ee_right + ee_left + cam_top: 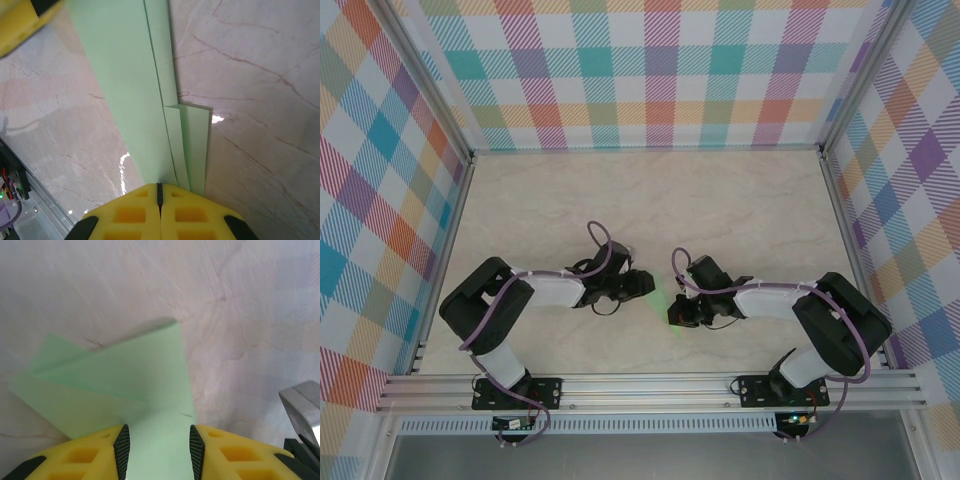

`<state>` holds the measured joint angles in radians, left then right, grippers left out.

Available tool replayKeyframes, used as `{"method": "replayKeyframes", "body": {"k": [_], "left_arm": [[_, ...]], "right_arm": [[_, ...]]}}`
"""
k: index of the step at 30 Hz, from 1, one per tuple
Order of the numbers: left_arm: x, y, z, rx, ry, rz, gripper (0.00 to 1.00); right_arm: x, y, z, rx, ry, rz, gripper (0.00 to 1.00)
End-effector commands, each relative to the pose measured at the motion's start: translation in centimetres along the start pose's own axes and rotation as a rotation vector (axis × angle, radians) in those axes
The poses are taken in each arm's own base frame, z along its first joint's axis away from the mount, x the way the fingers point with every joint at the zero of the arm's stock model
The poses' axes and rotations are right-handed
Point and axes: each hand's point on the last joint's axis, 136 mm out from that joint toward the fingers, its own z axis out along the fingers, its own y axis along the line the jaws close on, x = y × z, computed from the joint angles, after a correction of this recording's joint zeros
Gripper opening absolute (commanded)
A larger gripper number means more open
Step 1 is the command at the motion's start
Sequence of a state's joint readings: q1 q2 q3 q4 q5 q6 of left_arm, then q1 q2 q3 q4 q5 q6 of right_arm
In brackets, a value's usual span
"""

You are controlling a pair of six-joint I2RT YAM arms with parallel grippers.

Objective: Fold a paper plane with a square sheet of paper (pick it up from the middle)
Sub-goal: Fold the wing for the fifth time at the center of the table.

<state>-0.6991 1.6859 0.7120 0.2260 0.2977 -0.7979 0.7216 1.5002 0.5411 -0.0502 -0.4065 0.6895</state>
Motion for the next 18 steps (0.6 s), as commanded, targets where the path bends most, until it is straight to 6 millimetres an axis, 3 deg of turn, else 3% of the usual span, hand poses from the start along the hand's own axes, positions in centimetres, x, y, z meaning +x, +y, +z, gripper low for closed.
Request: {"method": "replayKeyframes", "body": {"k": [1, 12, 18], "left_arm": [[-1.4, 2.1, -0.2, -0.065, -0.013, 0.002, 0.39], [-4.6, 3.2, -1.5, -0.06, -0.028, -0.038, 0.39], [-6.4, 1.5, -3.9, -0.034, -0.059, -0.019, 0.4]], "right_arm": [[3.5, -4.3, 0.6, 0.153, 0.114, 0.061, 0.05], [3.3, -3.7, 0.6, 0.13, 0.114, 0.059, 0.06], [2.7, -3.1, 0.8, 0.104, 0.101, 0.071, 0.07]]}}
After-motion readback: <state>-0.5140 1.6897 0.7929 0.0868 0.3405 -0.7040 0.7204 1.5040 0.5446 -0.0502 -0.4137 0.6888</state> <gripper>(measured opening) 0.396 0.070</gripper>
